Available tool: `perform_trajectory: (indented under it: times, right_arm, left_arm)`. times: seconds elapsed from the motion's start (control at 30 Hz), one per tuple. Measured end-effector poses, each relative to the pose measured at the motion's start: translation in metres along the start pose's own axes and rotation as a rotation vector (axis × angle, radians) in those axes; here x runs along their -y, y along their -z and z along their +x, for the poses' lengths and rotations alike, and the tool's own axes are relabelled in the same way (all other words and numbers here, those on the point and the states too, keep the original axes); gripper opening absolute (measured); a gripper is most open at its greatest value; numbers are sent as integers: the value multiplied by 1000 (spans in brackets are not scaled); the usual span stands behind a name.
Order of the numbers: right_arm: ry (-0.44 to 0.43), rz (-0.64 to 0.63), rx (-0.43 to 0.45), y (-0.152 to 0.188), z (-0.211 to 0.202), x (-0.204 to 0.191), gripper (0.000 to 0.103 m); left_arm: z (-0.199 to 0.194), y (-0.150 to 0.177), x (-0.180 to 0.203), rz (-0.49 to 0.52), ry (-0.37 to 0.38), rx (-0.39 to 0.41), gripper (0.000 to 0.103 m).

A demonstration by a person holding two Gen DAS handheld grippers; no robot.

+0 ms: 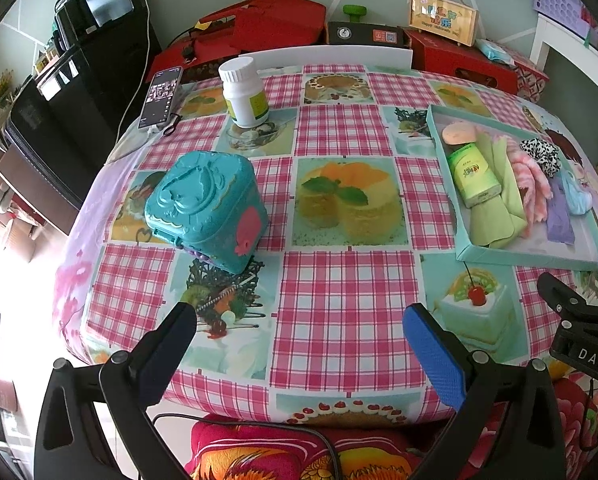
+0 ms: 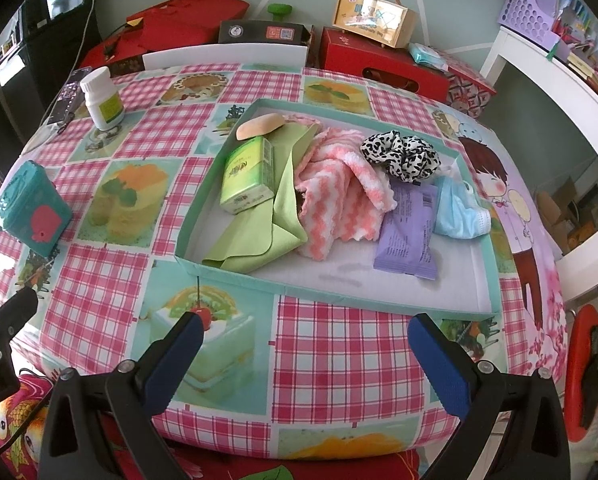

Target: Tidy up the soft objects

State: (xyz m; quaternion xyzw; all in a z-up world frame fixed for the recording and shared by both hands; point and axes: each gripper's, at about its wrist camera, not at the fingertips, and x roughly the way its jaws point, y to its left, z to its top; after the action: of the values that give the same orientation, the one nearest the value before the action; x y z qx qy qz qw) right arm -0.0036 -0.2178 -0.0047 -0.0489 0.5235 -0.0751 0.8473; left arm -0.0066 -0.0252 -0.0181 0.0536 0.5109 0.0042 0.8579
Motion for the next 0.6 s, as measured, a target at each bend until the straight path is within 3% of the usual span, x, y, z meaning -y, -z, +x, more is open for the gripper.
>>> perform_trajectory:
  times: [0.6]
  right_arm:
    - [0,-4,-6,3,3,-1,103]
  left_arm:
    - [2,1,2,1,8,-12,102]
